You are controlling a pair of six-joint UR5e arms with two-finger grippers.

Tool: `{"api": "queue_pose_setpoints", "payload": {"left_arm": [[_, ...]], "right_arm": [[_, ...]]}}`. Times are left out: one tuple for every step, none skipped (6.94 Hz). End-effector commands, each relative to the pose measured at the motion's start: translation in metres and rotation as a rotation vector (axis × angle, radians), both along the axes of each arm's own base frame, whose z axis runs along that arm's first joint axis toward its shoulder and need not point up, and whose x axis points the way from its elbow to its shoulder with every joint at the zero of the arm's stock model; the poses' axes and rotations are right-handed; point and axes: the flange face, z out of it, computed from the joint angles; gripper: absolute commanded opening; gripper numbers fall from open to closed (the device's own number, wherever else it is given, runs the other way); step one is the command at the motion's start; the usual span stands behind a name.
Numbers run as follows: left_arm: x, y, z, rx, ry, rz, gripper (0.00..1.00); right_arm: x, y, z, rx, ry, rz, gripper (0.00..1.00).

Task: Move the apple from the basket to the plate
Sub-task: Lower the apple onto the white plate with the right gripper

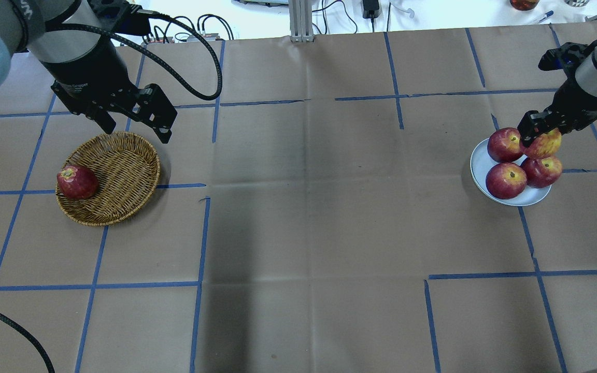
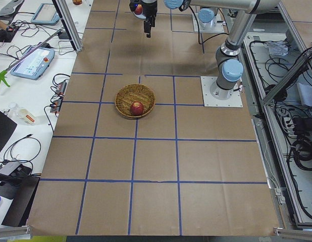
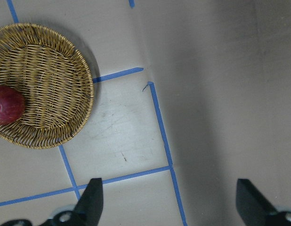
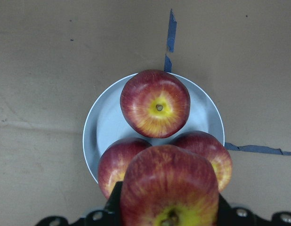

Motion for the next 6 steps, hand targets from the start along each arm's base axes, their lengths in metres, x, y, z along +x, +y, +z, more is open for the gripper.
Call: {"api": "queue_pose_setpoints", "payload": {"left_arm": [[0.0000,0.0000,0.0000,0.000,0.000,0.000,0.99],[0.0000,0.0000,0.0000,0.000,0.000,0.000,0.99],[0.0000,0.0000,0.0000,0.000,0.000,0.000,0.99],[0.0000,0.0001,-0.0001,0.001,0.000,0.000,0.99],[0.0000,0.0000,0.0000,0.000,0.000,0.000,0.99],[0.0000,0.0001,-0.0001,0.001,0.000,0.000,0.99]], "right_arm": [[0.0012,0.0018,-0.0308,-0.024,0.000,0.003,0.56],[0.0000,0.0015,-0.0304,-0.029,0.004,0.002,0.57],[0.0002,0.0019,-0.0310,-0.028,0.004,0.002,0.57],[-0.0004,0.0022,-0.0311,-0.025,0.009,0.001,0.58],[-0.0022,0.0026,-0.0311,-0.024,0.011,-0.002,0.81],[-0.0073,0.0026,-0.0272,-0.027,0.017,-0.011,1.00]]}}
